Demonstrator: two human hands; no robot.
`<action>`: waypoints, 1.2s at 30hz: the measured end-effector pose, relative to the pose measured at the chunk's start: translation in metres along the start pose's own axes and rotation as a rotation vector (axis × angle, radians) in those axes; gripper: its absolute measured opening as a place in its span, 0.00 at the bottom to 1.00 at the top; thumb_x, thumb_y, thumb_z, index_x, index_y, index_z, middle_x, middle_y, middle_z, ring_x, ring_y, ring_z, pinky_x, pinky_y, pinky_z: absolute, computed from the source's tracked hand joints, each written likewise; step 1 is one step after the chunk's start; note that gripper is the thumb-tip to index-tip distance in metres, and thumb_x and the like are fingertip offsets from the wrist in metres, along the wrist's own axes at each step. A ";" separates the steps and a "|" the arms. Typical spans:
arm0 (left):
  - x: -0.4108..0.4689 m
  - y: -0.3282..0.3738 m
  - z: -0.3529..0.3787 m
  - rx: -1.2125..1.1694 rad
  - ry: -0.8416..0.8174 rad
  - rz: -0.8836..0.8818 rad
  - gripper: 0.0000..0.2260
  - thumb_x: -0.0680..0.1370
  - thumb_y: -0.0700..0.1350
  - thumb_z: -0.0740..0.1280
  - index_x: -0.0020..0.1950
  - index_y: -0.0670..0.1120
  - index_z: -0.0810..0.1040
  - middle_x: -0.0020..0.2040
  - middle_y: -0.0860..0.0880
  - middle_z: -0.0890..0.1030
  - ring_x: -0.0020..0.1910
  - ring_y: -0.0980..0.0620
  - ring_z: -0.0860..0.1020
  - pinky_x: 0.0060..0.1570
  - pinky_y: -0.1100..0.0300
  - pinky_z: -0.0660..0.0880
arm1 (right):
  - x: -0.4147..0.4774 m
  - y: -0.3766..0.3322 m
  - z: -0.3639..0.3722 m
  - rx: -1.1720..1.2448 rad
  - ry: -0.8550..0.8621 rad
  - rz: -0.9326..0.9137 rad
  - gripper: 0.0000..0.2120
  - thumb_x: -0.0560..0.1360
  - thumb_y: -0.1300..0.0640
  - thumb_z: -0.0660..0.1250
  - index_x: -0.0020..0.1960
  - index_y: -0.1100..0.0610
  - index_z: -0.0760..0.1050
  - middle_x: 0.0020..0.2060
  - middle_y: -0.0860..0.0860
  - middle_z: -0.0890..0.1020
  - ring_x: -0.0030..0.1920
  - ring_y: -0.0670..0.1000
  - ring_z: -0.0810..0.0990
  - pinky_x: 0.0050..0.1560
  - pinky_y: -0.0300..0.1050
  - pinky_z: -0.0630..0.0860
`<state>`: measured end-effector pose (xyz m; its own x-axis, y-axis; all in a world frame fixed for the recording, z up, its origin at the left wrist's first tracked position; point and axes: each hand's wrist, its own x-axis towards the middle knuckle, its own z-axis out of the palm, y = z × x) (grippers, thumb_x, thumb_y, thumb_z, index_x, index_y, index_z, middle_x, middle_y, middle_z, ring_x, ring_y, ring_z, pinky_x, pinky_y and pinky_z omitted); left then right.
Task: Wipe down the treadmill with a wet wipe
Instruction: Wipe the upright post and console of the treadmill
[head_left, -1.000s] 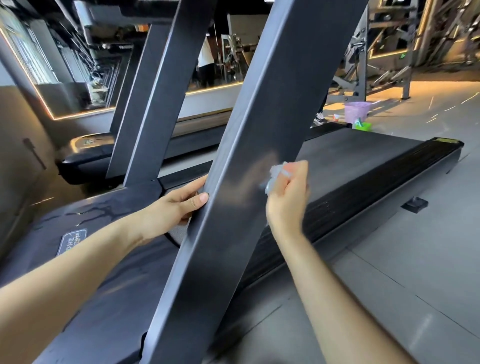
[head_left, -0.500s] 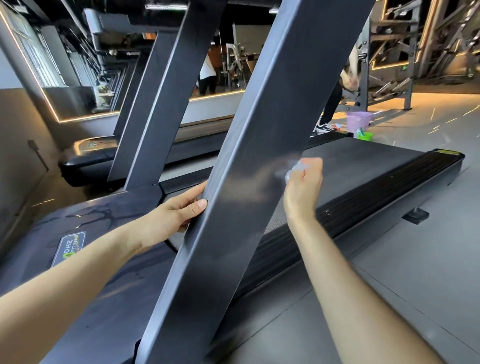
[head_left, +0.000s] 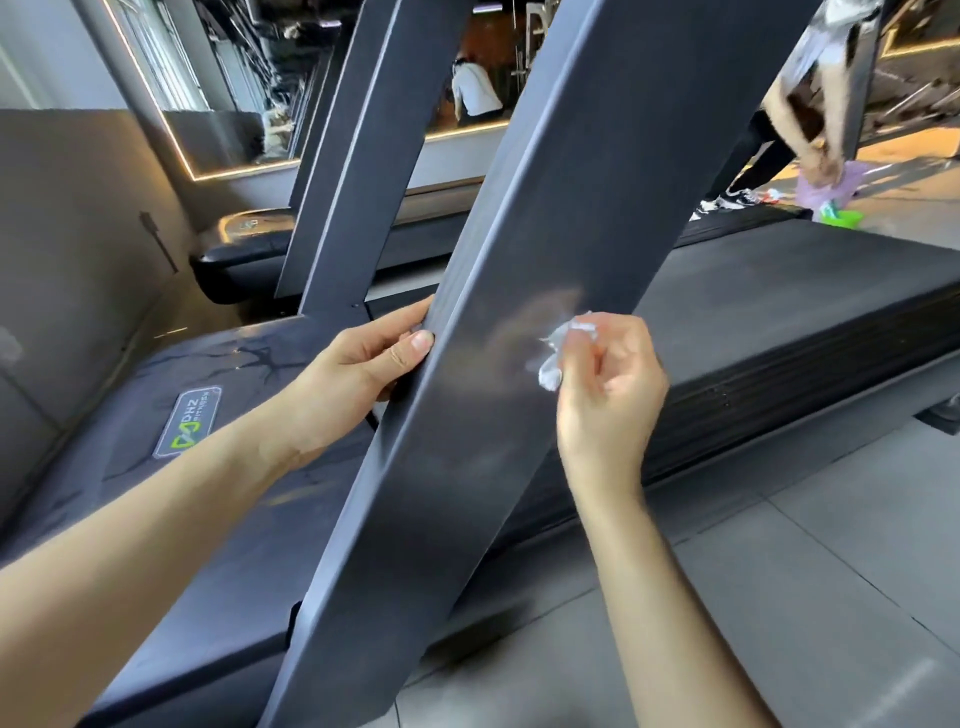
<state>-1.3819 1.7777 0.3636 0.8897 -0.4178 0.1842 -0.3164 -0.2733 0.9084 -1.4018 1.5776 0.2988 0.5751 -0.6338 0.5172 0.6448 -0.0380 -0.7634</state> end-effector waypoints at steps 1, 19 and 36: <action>-0.001 0.000 0.000 -0.005 0.012 -0.001 0.19 0.81 0.51 0.63 0.72 0.59 0.75 0.65 0.52 0.83 0.67 0.51 0.79 0.70 0.44 0.73 | 0.000 0.002 -0.001 -0.006 -0.029 -0.013 0.09 0.80 0.69 0.63 0.45 0.59 0.75 0.31 0.54 0.80 0.29 0.57 0.79 0.43 0.49 0.78; -0.022 -0.048 -0.004 0.044 0.187 0.083 0.26 0.72 0.60 0.76 0.68 0.53 0.80 0.43 0.51 0.73 0.42 0.56 0.73 0.50 0.62 0.71 | -0.063 0.033 -0.017 -0.127 -0.019 0.182 0.05 0.81 0.66 0.66 0.46 0.65 0.73 0.32 0.49 0.83 0.40 0.58 0.84 0.48 0.48 0.79; -0.085 -0.157 -0.042 0.332 0.028 0.358 0.30 0.76 0.59 0.72 0.76 0.48 0.74 0.50 0.54 0.74 0.50 0.53 0.75 0.49 0.58 0.73 | -0.210 0.097 0.048 -0.122 0.657 0.447 0.10 0.79 0.71 0.62 0.52 0.58 0.76 0.39 0.55 0.81 0.32 0.48 0.75 0.36 0.43 0.71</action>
<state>-1.3936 1.8925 0.2211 0.7133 -0.5134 0.4772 -0.6876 -0.3806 0.6183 -1.4359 1.7441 0.1351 0.3277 -0.9325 -0.1515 0.3420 0.2666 -0.9011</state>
